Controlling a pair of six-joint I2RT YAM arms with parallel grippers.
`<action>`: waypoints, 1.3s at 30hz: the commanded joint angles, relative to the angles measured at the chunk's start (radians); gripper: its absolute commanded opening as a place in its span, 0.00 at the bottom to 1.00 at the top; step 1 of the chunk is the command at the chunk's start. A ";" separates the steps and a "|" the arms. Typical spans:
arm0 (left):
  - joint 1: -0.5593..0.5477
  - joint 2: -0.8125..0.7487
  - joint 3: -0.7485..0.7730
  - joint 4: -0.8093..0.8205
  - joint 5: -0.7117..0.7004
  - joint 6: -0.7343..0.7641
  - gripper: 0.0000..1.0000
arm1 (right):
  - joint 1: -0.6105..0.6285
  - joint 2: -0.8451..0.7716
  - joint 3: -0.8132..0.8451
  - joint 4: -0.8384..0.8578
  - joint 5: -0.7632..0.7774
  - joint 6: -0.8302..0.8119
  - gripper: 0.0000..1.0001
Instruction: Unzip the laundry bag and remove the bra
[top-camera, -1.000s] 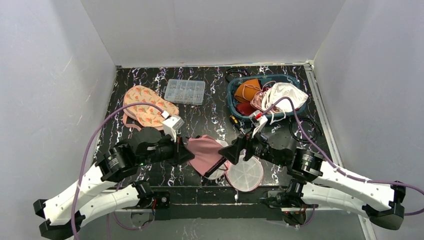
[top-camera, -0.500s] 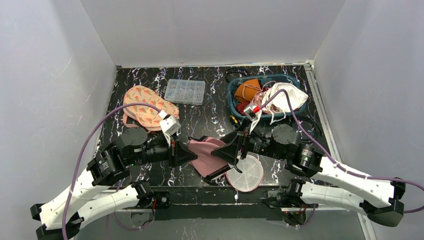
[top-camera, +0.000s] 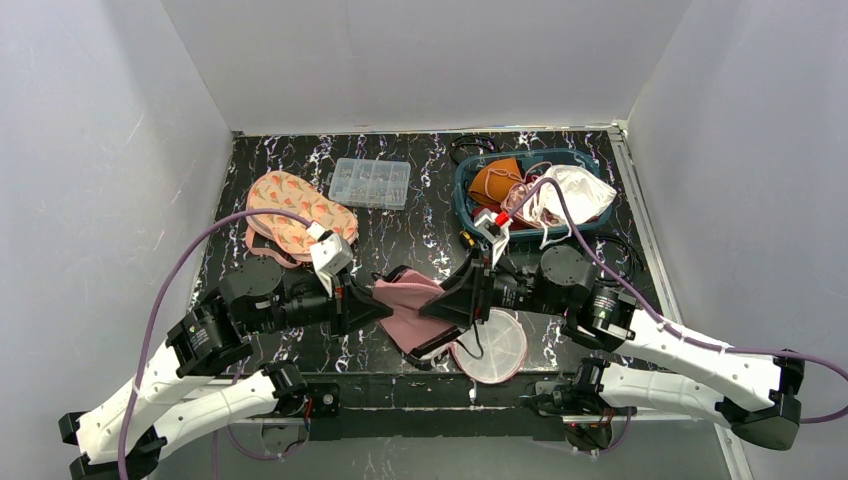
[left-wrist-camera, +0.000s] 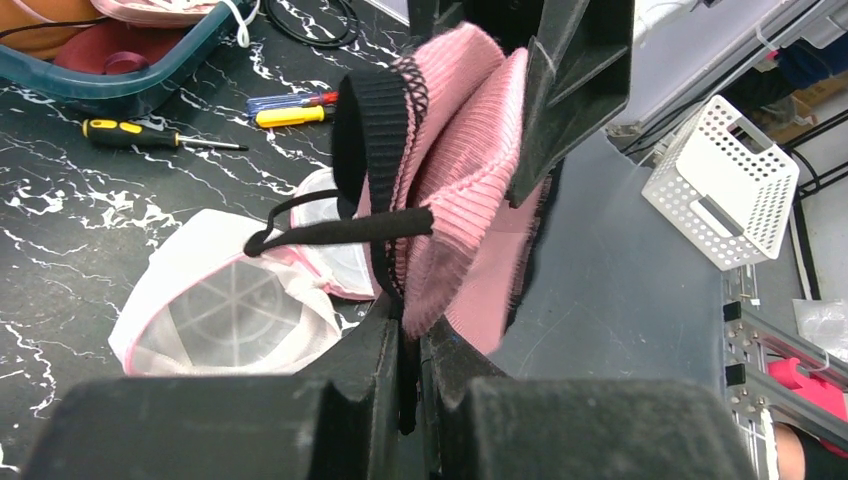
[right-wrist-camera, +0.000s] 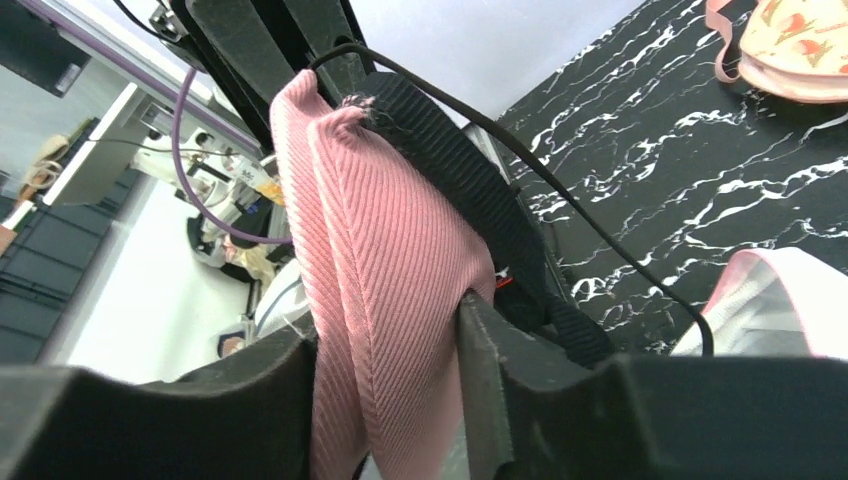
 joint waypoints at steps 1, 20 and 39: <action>-0.006 0.005 0.024 0.008 -0.048 0.022 0.00 | -0.003 0.002 -0.002 0.123 -0.050 0.050 0.41; -0.004 -0.139 0.002 -0.350 -0.747 -0.234 0.79 | -0.238 0.246 0.474 -0.581 0.785 -0.293 0.01; -0.005 -0.214 -0.247 -0.334 -0.736 -0.467 0.77 | -0.888 0.695 0.407 0.045 0.160 -0.133 0.01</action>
